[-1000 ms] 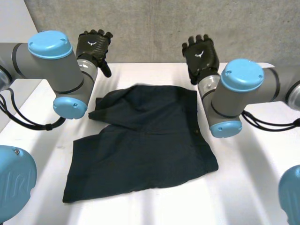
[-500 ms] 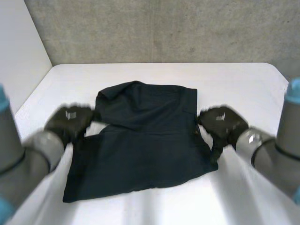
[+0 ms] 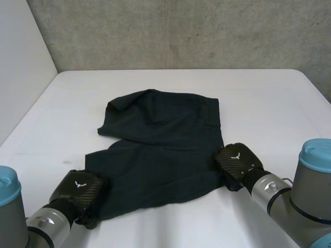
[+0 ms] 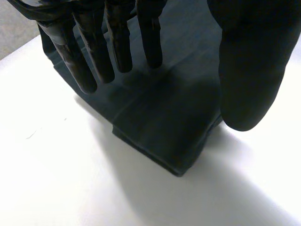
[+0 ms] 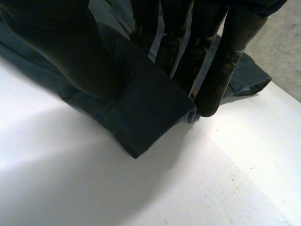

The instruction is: Fold the shorts.

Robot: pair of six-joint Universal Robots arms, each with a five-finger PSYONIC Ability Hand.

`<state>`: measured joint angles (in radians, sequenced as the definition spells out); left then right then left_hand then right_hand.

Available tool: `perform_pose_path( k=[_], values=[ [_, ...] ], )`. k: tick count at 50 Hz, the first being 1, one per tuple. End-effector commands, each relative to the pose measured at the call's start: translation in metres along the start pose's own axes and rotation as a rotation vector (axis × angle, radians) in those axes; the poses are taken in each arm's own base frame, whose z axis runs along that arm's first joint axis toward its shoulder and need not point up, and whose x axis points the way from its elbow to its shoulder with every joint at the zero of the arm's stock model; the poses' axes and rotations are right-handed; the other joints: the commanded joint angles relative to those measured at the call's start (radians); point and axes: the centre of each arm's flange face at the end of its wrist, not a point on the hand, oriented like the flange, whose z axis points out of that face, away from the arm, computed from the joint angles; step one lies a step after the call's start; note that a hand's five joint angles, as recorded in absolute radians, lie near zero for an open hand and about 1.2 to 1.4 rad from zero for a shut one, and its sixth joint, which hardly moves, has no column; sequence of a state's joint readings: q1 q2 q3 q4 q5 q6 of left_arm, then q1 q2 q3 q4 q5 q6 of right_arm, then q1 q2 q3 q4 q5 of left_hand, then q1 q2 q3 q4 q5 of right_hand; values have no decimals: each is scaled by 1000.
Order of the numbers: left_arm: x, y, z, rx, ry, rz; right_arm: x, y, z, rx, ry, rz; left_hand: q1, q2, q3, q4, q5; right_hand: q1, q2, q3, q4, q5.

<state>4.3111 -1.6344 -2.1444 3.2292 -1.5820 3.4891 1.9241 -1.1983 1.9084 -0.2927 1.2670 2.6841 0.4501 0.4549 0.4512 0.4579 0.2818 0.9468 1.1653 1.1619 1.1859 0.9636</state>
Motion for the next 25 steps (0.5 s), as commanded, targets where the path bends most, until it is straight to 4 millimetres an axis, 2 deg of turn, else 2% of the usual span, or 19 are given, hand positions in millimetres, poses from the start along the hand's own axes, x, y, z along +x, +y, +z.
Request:
perform_pose_path(
  k=[1, 4, 7, 12, 19, 20, 23, 25],
  values=[
    [1, 8, 14, -8, -24, 0, -1, 0, -2, -9, 4, 6, 244, 240, 243, 237, 238, 449, 231, 234, 210, 258],
    [1, 11, 18, -13, -23, 0, -1, 1, -2, -14, 6, 9, 327, 322, 326, 319, 321, 449, 231, 234, 210, 258],
    [2, 13, 22, -21, -22, 0, 0, 2, -3, -26, 16, 10, 514, 510, 513, 507, 508, 449, 231, 234, 210, 258],
    [1, 9, 20, -3, -32, 2, 5, 2, -5, -43, 60, 9, 943, 938, 942, 935, 937, 449, 231, 234, 210, 258],
    [-15, -30, -10, 182, -123, -3, 10, -8, -12, -39, 93, -8, 946, 941, 945, 938, 940, 449, 231, 234, 210, 258],
    [-19, -41, -20, 231, -140, -6, 11, -13, -16, -40, 96, -10, 946, 941, 945, 938, 940, 449, 231, 234, 210, 258],
    [-25, -56, -34, 287, -162, -9, 16, -31, -29, -27, 105, -16, 946, 941, 945, 938, 940, 449, 231, 234, 210, 258],
    [-31, -70, -50, 331, -177, -13, 19, -42, -37, -14, 110, -21, 946, 941, 945, 938, 940, 449, 231, 234, 210, 258]
  ],
)
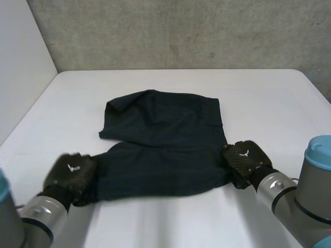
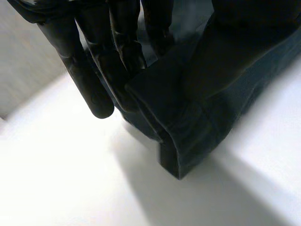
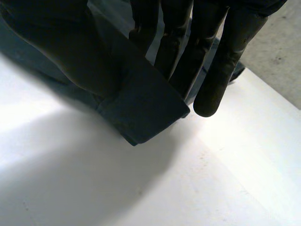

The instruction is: Fold the shorts.

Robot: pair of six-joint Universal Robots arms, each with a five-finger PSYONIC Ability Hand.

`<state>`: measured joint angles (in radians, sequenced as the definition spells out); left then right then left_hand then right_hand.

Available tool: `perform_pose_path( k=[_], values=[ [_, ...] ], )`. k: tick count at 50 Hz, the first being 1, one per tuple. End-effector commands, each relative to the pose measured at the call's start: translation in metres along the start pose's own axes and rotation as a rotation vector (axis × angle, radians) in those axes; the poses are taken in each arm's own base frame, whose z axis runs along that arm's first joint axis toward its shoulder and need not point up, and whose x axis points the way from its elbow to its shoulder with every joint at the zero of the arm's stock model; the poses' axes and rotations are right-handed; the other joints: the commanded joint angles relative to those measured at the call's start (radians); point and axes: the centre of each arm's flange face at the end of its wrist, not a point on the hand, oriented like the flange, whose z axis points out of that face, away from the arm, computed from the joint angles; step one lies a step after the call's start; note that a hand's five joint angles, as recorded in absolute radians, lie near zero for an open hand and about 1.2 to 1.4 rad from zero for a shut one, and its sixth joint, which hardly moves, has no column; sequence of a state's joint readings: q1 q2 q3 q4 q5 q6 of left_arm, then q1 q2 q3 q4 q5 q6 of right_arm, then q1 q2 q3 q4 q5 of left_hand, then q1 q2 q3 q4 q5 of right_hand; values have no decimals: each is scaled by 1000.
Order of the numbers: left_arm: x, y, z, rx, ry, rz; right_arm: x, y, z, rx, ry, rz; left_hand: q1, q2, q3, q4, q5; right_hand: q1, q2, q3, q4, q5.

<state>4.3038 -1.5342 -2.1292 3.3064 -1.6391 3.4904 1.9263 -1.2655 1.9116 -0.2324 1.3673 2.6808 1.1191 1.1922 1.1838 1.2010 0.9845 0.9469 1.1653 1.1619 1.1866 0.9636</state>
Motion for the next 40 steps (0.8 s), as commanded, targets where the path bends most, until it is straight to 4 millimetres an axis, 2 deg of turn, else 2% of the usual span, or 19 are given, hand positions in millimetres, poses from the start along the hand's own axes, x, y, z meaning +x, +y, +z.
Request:
perform_pose_path(
  k=[1, 6, 9, 13, 16, 17, 20, 21, 24, 25, 28, 29, 30, 31, 33, 34, 37, 38, 40],
  values=[
    [-23, -52, -37, 173, -66, -15, 14, -39, -30, 40, 27, -17, 277, 204, 213, 195, 237, 449, 231, 234, 210, 258],
    [-32, -76, -61, 215, -71, -16, 28, -81, -63, 111, 66, -34, 277, 204, 213, 195, 237, 449, 231, 234, 210, 258],
    [-32, -76, -63, 202, -65, -15, 31, -96, -79, 122, 68, -54, 277, 204, 213, 195, 237, 449, 231, 234, 210, 258],
    [-28, -68, -58, 159, -45, -9, 28, -95, -84, 77, 40, -81, 277, 204, 213, 195, 237, 449, 231, 234, 210, 258],
    [-19, -48, -38, 38, -4, 15, 25, -87, -80, 42, 20, -92, 277, 204, 213, 195, 237, 449, 231, 234, 210, 258],
    [-15, -37, -27, -23, 16, 32, 21, -79, -73, 5, -1, -92, 277, 204, 213, 195, 237, 449, 231, 234, 210, 258],
    [-9, -24, -11, -95, 44, 56, 16, -63, -56, -69, -42, -82, 277, 204, 213, 195, 237, 449, 231, 234, 210, 258],
    [-6, -20, 1, -117, 54, 71, 13, -52, -46, -115, -65, -75, 277, 204, 213, 195, 237, 449, 231, 234, 210, 258],
    [-4, -16, 22, -131, 55, 86, 9, -37, -29, -174, -98, -63, 277, 204, 213, 195, 237, 449, 231, 234, 210, 258],
    [-4, -13, 38, -140, 48, 91, 9, -36, -25, -181, -102, -62, 277, 204, 213, 195, 237, 449, 231, 234, 210, 258],
    [-5, -19, 61, -122, 40, 100, 13, -33, -11, -194, -89, -64, 277, 204, 213, 195, 237, 449, 231, 234, 210, 258],
    [-16, -62, 102, 15, -22, 141, 36, -53, 23, -128, 24, -87, 277, 204, 213, 195, 237, 449, 231, 234, 210, 258],
    [-19, -72, 108, 43, -41, 149, 46, -66, 31, -82, 68, -97, 277, 204, 213, 195, 237, 449, 231, 234, 210, 258],
    [-29, -95, 120, 113, -96, 157, 52, -75, 35, -47, 93, -102, 277, 204, 213, 195, 237, 449, 231, 234, 210, 258],
    [-40, -122, 129, 192, -161, 154, 65, -96, 42, 31, 151, -113, 277, 204, 213, 195, 237, 449, 231, 234, 210, 258],
    [-54, -152, 134, 278, -236, 140, 78, -122, 47, 136, 215, -117, 277, 204, 213, 195, 237, 449, 231, 234, 210, 258],
    [-78, -203, 129, 443, -368, 86, 100, -169, 45, 337, 331, -133, 277, 204, 213, 195, 237, 449, 231, 234, 210, 258],
    [-91, -234, 119, 555, -443, 48, 112, -201, 39, 488, 408, -141, 277, 204, 213, 195, 237, 449, 231, 234, 210, 258],
    [-99, -258, 109, 658, -492, 11, 124, -231, 27, 643, 488, -137, 277, 204, 213, 195, 237, 449, 231, 234, 210, 258]
  ],
)
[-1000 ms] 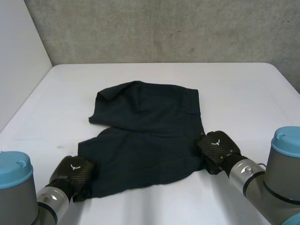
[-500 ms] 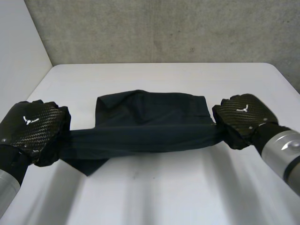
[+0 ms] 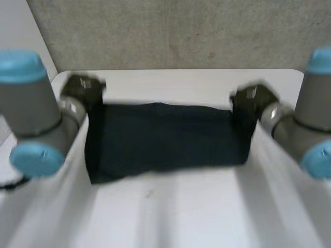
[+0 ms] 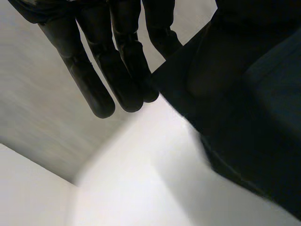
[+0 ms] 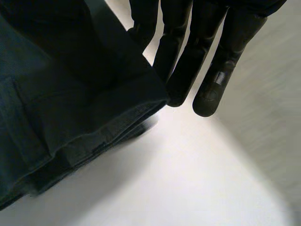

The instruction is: Fold the shorts.

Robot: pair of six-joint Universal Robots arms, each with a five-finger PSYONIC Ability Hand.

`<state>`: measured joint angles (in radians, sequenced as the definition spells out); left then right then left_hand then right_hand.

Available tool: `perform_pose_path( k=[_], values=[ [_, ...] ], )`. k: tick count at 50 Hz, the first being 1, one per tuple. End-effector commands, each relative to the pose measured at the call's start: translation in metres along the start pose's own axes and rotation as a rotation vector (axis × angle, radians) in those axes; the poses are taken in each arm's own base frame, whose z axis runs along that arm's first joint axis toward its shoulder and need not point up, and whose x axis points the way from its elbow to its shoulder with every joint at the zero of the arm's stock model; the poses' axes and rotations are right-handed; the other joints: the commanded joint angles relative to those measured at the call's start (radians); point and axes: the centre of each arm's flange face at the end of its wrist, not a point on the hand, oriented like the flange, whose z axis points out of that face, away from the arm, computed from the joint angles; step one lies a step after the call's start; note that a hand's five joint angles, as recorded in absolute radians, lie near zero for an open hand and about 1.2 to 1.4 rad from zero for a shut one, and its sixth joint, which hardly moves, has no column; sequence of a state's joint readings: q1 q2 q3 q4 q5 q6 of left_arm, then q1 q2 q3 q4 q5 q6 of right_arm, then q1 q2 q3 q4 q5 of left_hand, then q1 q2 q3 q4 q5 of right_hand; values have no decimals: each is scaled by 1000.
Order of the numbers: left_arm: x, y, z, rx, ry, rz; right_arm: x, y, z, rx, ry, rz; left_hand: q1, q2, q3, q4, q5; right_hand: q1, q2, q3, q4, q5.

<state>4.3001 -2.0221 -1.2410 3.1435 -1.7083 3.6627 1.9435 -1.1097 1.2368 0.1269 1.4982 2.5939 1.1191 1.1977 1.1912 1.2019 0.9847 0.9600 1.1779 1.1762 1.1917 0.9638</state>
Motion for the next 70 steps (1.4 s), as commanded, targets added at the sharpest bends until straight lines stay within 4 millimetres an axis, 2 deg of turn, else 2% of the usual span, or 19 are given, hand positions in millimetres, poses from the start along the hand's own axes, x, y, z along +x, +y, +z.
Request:
perform_pose_path(
  k=[1, 3, 5, 6, 8, 13, 17, 20, 22, 24, 25, 28, 32, 36, 42, 46, 51, 59, 70],
  values=[
    [-85, -138, 13, 477, -401, -150, 80, -133, -1, 618, 395, 18, 277, 199, 205, 194, 237, 436, 218, 220, 205, 258],
    [-93, -159, 6, 585, -442, -193, 97, -161, -18, 778, 491, 43, 277, 199, 205, 194, 237, 436, 218, 220, 205, 258],
    [-101, -171, -3, 641, -467, -214, 101, -166, -22, 799, 515, 51, 277, 199, 205, 194, 237, 436, 218, 220, 205, 258],
    [-110, -183, -14, 689, -491, -224, 99, -164, -22, 788, 508, 54, 277, 199, 205, 194, 237, 436, 218, 220, 205, 258],
    [-110, -185, -19, 699, -487, -229, 96, -157, -18, 746, 485, 56, 277, 199, 205, 194, 237, 436, 218, 220, 205, 258],
    [-98, -165, -15, 631, -450, -212, 74, -121, 2, 561, 381, 66, 277, 199, 205, 194, 237, 436, 218, 220, 205, 258],
    [-78, -134, -5, 535, -392, -188, 59, -96, 13, 475, 329, 63, 277, 199, 205, 194, 237, 436, 218, 220, 205, 258],
    [-55, -100, 2, 434, -330, -163, 49, -78, 19, 423, 298, 61, 277, 199, 205, 194, 237, 436, 218, 220, 205, 258],
    [-36, -70, 3, 346, -267, -146, 36, -57, 27, 357, 260, 64, 277, 199, 205, 194, 237, 436, 218, 220, 205, 258],
    [-23, -51, 1, 292, -225, -139, 26, -41, 30, 305, 233, 63, 277, 199, 205, 194, 237, 436, 218, 220, 205, 258],
    [-7, -31, -4, 234, -174, -130, 12, -25, 33, 255, 194, 59, 277, 199, 205, 194, 237, 436, 218, 220, 205, 258],
    [14, -1, -14, 146, -110, -115, -14, 4, 32, 154, 113, 34, 277, 199, 205, 194, 237, 436, 218, 220, 205, 258],
    [42, 46, -40, -9, -12, -67, -36, 37, 20, 7, 22, -11, 277, 199, 205, 194, 237, 436, 218, 220, 205, 258],
    [52, 59, -65, -61, 41, -38, -46, 54, 2, -99, -40, -26, 277, 199, 205, 194, 237, 436, 218, 220, 205, 258],
    [45, 61, -89, -92, 59, -39, -42, 52, -26, -142, -63, -11, 277, 199, 205, 194, 237, 436, 218, 220, 205, 258],
    [51, 59, -84, -16, 124, -57, -46, 52, -32, -139, -87, -4, -569, -648, -641, -652, -609, 436, 218, 220, 205, 258],
    [54, 62, -66, 37, 203, -90, -48, 39, -38, -88, -102, 34, -583, -661, -655, -665, -623, 436, 218, 220, 205, 258],
    [70, 78, -23, 4, 254, -250, -28, -17, -58, 86, -42, 166, -615, -694, -687, -698, -655, 436, 218, 220, 205, 258],
    [83, 87, 11, 7, 256, -264, -29, -44, -70, 164, -53, 166, -571, -650, -643, -654, -611, 436, 218, 220, 205, 258]
  ],
)
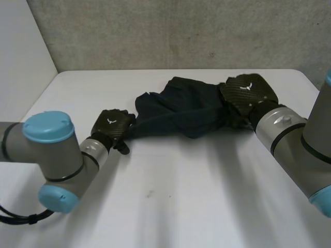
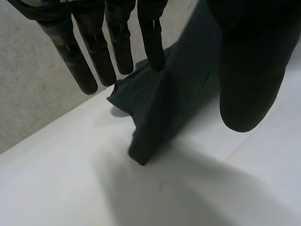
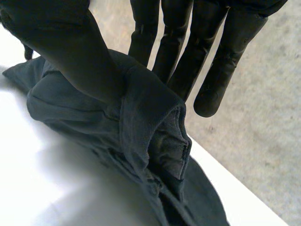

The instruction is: Fold the shorts.

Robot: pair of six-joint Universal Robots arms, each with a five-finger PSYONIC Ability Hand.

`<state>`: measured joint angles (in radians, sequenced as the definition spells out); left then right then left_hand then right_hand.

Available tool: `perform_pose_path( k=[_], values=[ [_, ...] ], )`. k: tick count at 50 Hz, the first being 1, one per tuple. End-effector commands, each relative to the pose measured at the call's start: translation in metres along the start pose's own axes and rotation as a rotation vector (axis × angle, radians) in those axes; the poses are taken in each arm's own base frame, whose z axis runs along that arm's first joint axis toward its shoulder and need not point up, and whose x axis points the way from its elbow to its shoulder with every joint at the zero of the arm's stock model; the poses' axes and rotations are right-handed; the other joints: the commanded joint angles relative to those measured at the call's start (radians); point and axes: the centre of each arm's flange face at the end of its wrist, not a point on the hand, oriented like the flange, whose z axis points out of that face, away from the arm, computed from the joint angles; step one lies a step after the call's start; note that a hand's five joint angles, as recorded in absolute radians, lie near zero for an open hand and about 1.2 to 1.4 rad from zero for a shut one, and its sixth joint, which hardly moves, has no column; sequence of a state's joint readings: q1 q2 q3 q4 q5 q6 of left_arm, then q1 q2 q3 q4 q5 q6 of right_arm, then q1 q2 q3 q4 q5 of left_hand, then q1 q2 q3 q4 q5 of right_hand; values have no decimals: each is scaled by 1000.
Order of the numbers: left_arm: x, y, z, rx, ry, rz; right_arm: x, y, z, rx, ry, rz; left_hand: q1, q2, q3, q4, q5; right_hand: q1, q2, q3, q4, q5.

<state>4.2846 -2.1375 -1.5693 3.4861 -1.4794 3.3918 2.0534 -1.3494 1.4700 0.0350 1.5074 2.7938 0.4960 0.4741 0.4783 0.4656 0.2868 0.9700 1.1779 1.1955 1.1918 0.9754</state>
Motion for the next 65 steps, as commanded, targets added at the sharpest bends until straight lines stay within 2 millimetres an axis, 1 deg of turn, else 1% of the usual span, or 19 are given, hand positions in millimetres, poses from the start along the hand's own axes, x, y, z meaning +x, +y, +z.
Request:
perform_pose_path(
  k=[1, 8, 12, 17, 24, 29, 34, 35, 38, 39, 41, 42, 45, 46, 49, 54, 57, 61, 65],
  values=[
    [-1, 2, 24, 19, -9, 1, -3, -14, -5, 36, -8, -5, 61, 83, 79, 91, 96, 426, 218, 201, 204, 246],
    [2, 9, 38, 2, -21, 4, 0, -22, -5, 50, -1, -3, 149, 171, 167, 179, 184, 426, 218, 201, 204, 246],
    [-6, 15, 50, -29, -111, 6, 2, -22, -6, 43, 6, -4, 591, 613, 609, 621, 626, 426, 218, 201, 204, 246],
    [-7, 20, 53, -56, -145, 20, 6, -18, -6, 26, 16, 1, 900, 922, 917, 930, 934, 426, 218, 201, 204, 246],
    [-7, 21, 52, -60, -141, 21, 2, -8, -9, -5, 1, 3, 900, 922, 918, 931, 935, 426, 218, 201, 204, 246],
    [-11, 6, 43, -40, -148, 20, 3, -9, -11, -12, 2, -3, 900, 922, 918, 931, 935, 426, 218, 201, 204, 246],
    [-21, -27, 14, 8, -168, 29, 1, -3, -18, -79, -21, -6, 900, 922, 918, 931, 935, 426, 218, 201, 204, 246],
    [-23, -42, 0, 34, -174, 47, 0, -1, -20, -95, -27, -7, 900, 922, 918, 931, 935, 426, 218, 201, 204, 246],
    [-28, -66, -27, 70, -193, 104, -4, 6, -27, -150, -55, -10, 900, 922, 918, 931, 935, 426, 218, 201, 204, 246],
    [-29, -76, -43, 79, -201, 152, -4, 7, -29, -160, -59, -17, 900, 922, 918, 931, 935, 426, 218, 201, 204, 246],
    [-30, -86, -63, 85, -208, 217, -4, 8, -37, -176, -64, -50, 900, 922, 918, 931, 935, 426, 218, 201, 204, 246],
    [-31, -92, -83, 78, -214, 283, -4, 8, -40, -179, -66, -62, 900, 922, 918, 931, 935, 426, 218, 201, 204, 246],
    [-29, -97, -110, 56, -213, 381, -3, 10, -52, -192, -64, -105, 900, 922, 918, 931, 935, 426, 218, 201, 204, 246],
    [-27, -97, -129, 32, -206, 440, -1, 10, -55, -193, -61, -115, 900, 922, 918, 931, 935, 426, 218, 201, 204, 246],
    [-19, -92, -160, -24, -163, 509, 3, 8, -71, -205, -53, -152, 900, 922, 918, 931, 935, 426, 218, 201, 204, 246],
    [-11, -91, -202, -77, -107, 510, 6, 7, -102, -259, -70, -195, 900, 922, 918, 931, 935, 426, 218, 201, 204, 246],
    [-7, -91, -222, -105, -73, 512, 5, 6, -122, -297, -98, -228, 900, 922, 918, 931, 935, 426, 218, 201, 204, 246],
    [1, -90, -237, -122, -5, 517, 5, 13, -136, -347, -128, -285, 900, 922, 918, 931, 935, 426, 218, 201, 204, 246],
    [8, -88, -236, -118, 61, 518, 11, 20, -133, -375, -125, -317, 900, 922, 918, 931, 935, 426, 218, 201, 204, 246]
  ],
)
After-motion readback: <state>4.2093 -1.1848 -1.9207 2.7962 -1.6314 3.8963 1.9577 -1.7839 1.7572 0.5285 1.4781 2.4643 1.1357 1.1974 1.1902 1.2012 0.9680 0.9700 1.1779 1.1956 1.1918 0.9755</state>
